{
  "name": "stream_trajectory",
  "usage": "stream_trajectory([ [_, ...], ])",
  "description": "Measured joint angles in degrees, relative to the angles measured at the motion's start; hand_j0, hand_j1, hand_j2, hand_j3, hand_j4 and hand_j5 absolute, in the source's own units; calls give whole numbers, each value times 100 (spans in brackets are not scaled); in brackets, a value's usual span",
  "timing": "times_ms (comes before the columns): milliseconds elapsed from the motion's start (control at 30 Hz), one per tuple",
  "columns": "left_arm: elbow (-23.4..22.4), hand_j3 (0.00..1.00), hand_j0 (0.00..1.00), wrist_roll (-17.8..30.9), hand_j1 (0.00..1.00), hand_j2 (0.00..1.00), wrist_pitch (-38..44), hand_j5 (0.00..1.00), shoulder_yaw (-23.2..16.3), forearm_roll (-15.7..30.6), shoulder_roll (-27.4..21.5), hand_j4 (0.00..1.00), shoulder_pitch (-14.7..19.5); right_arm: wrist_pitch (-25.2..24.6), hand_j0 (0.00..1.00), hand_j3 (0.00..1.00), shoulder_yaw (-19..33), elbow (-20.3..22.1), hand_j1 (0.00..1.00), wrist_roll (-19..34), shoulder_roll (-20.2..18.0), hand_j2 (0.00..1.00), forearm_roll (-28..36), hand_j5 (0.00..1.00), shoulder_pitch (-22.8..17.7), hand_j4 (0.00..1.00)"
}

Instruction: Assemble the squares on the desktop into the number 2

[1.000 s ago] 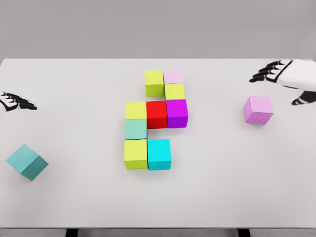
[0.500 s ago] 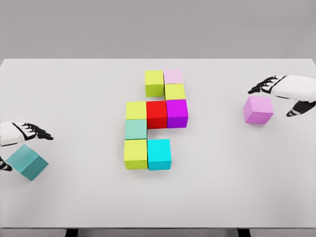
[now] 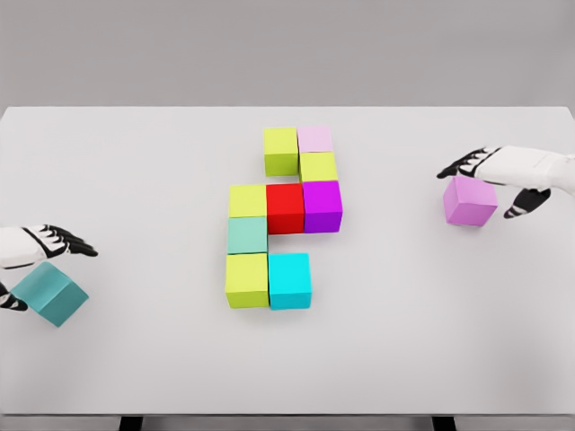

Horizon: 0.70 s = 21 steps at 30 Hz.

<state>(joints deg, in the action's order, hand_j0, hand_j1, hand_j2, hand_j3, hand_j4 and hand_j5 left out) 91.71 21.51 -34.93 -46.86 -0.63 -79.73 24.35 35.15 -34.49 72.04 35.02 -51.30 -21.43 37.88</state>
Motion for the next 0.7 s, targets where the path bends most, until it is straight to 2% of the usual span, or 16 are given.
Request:
stream_trajectory([
  [267, 11, 100, 100, -101, 100, 100, -15, 100, -139, -318, 14, 100, -36, 0, 100, 100, -104, -137, 100, 0, 66, 100, 0, 100, 35, 100],
  [700, -179, 100, 100, -110, 100, 100, -15, 100, -120, -387, 263, 100, -27, 0, 100, 100, -152, -177, 100, 0, 199, 100, 1, 100, 44, 100],
])
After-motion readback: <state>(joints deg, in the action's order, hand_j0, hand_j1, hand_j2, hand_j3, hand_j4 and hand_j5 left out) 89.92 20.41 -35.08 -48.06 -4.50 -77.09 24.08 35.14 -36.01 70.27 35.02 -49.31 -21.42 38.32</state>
